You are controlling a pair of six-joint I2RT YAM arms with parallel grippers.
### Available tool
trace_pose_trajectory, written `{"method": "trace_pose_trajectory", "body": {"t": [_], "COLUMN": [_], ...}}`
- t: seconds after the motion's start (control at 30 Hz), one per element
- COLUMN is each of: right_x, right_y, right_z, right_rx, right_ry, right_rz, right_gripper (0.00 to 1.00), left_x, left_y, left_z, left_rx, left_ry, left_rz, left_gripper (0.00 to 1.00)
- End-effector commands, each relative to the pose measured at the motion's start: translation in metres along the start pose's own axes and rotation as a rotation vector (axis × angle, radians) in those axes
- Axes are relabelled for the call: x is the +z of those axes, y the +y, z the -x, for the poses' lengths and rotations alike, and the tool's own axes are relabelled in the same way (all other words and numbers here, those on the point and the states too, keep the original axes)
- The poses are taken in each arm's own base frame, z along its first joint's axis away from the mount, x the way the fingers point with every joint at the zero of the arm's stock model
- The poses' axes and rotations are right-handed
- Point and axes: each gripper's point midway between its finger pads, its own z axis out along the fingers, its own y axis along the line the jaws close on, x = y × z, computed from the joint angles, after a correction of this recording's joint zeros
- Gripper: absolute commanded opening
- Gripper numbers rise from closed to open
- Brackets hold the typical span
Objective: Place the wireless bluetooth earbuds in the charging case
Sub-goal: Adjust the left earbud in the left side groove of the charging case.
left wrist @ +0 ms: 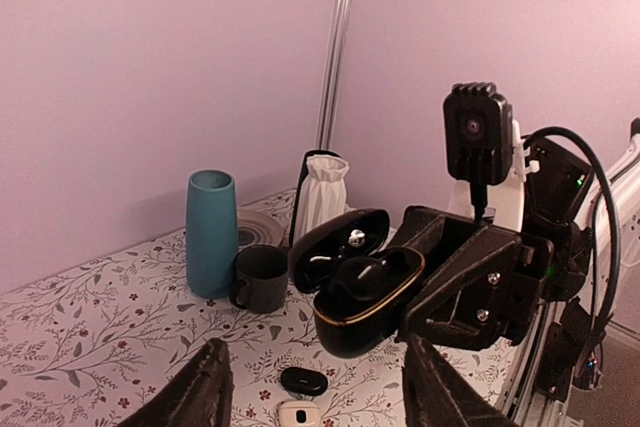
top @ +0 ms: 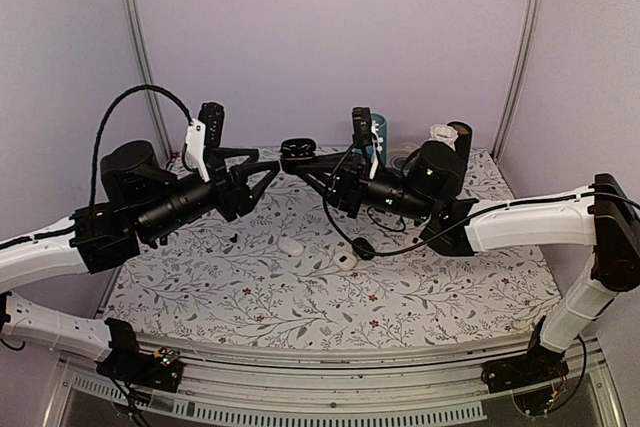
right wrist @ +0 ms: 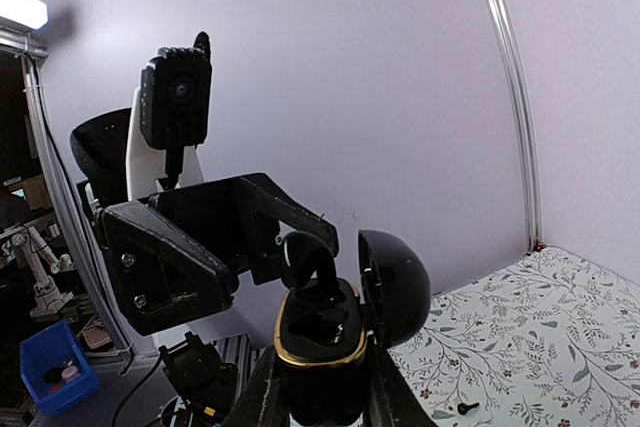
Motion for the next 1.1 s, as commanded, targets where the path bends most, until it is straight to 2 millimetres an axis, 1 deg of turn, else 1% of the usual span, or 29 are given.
{"method": "trace_pose_trajectory", "body": {"t": [0.0,0.13,0.33,0.73,1.07], "right_x": [-0.002,-0.002,-0.001,0.004,0.005], "right_y": [0.015,0.020,0.020,0.023,0.027], "right_z": [0.022,0.020,0.020,0.016,0.017], "right_rx": [-0.053,-0.074,-0.099,-0.121,-0.135], "right_ry": [-0.041,-0.038,-0.032,-0.016,-0.013], "right_rz": [0.041,0.047,0.037,0.037,0.039], "right_gripper": [0.03,0.03,0.03,0.03,0.03], "left_x": [0.001,0.001,-0.003,0.001,0.005], "left_y": [0.006,0.008,0.005,0.000,0.004], "left_z": [0.008,0.015,0.025,0.026,0.021], "left_rx": [-0.054,-0.086,-0.105,-0.106,-0.098], "left_ry": [-0.014,-0.023,-0.047,-0.039,-0.020], "left_rz": [0.002,-0.016,-0.070,-0.104,-0.086], "left_gripper": [0.59,0.59,0.59,0.59,0.59]}}
